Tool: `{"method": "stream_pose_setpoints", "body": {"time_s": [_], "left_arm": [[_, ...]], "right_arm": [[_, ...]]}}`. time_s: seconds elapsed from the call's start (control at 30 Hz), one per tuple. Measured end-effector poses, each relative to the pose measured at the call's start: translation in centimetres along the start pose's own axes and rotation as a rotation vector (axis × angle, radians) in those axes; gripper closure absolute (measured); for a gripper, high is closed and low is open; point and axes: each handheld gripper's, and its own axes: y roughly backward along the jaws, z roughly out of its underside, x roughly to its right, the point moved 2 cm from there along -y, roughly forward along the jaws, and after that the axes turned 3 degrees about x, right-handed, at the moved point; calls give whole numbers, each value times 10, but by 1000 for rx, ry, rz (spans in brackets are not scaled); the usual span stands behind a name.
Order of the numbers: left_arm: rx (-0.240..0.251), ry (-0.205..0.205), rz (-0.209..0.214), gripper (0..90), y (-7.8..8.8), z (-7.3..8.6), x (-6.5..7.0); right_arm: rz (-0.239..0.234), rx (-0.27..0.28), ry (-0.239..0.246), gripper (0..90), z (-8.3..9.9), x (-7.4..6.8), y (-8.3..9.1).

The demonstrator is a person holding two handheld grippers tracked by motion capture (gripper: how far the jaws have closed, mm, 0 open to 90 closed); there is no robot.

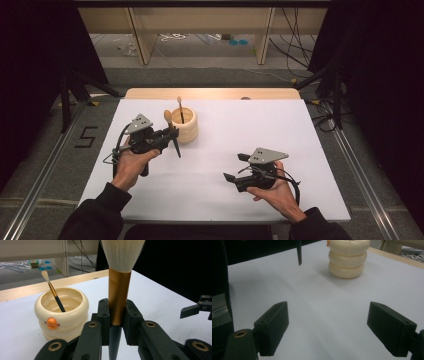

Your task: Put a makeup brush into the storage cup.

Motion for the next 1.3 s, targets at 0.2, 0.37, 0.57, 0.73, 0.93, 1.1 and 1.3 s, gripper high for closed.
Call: {"method": "stream_pose_setpoints", "body": {"time_s": [0.2, 0.37, 0.57, 0.73, 0.93, 1.1, 1.3], "left_arm": [[9, -19, -12, 775, 3, -14, -5], [17, -9, -22, 776, 0, -20, -10], [25, -11, -31, 776, -5, -29, -14], [35, -25, -32, 775, -11, -37, -18], [44, -26, -52, 775, -18, -48, -26], [55, -30, -76, 775, -25, -57, -34], [69, -45, -109, 775, -37, -63, -45]], "right_arm": [[-8, -12, 1, 177, 1, -1, 0], [2, 1, -7, 175, 1, 0, 1], [-3, -1, -5, 170, 1, -1, 1], [-4, 2, -2, 171, 0, -2, -1], [-4, -9, 2, 171, 0, -2, 0], [-10, -3, 11, 172, 1, -2, -1], [-13, -2, 6, 171, 0, -3, -1]]}}
